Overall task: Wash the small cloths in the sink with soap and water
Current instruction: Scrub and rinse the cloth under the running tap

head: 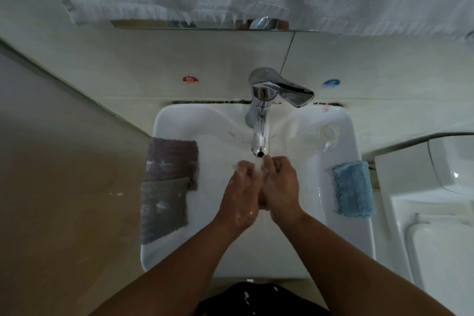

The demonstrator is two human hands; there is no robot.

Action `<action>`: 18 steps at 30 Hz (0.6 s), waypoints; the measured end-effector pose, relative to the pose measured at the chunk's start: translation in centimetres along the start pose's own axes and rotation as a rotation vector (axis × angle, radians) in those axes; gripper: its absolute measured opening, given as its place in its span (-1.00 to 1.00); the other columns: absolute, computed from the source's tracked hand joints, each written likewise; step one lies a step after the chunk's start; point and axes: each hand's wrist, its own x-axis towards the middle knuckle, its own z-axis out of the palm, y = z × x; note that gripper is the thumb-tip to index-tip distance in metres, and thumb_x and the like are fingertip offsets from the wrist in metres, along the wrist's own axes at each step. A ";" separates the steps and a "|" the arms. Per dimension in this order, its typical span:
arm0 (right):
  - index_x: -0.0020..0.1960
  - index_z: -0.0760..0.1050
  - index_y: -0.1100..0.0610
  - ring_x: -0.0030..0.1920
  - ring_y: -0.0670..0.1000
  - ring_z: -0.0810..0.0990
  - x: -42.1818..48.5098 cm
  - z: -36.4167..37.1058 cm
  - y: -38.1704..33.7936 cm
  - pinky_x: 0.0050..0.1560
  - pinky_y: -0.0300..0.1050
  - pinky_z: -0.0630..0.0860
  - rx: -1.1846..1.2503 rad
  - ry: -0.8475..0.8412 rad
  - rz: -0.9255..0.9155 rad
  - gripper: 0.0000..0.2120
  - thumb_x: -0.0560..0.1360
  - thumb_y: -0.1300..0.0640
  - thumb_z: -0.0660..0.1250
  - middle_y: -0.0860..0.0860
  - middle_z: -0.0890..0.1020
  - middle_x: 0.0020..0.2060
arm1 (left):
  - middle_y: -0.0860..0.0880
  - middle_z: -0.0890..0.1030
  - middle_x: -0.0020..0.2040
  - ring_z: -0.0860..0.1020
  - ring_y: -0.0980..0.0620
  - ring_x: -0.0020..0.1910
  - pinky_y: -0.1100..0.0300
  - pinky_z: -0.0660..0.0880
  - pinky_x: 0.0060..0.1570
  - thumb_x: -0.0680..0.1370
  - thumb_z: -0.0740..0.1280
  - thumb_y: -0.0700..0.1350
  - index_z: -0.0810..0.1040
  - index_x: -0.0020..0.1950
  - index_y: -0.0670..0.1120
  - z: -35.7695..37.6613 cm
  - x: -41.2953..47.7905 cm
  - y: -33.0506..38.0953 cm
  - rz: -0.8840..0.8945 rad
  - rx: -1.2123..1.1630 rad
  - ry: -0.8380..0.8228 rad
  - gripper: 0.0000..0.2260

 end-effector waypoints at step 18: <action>0.01 0.56 0.02 -0.20 -0.21 0.49 0.9 -3.5 1.3 -0.23 -0.43 0.31 -0.291 0.027 -0.168 -0.82 0.65 -0.05 0.24 -0.12 0.58 -0.19 | 0.13 0.52 -0.19 0.49 0.28 -0.20 0.57 0.34 -0.24 0.68 0.21 -0.10 0.49 0.04 -0.08 -3.9 0.3 -2.9 0.059 0.233 0.260 -0.90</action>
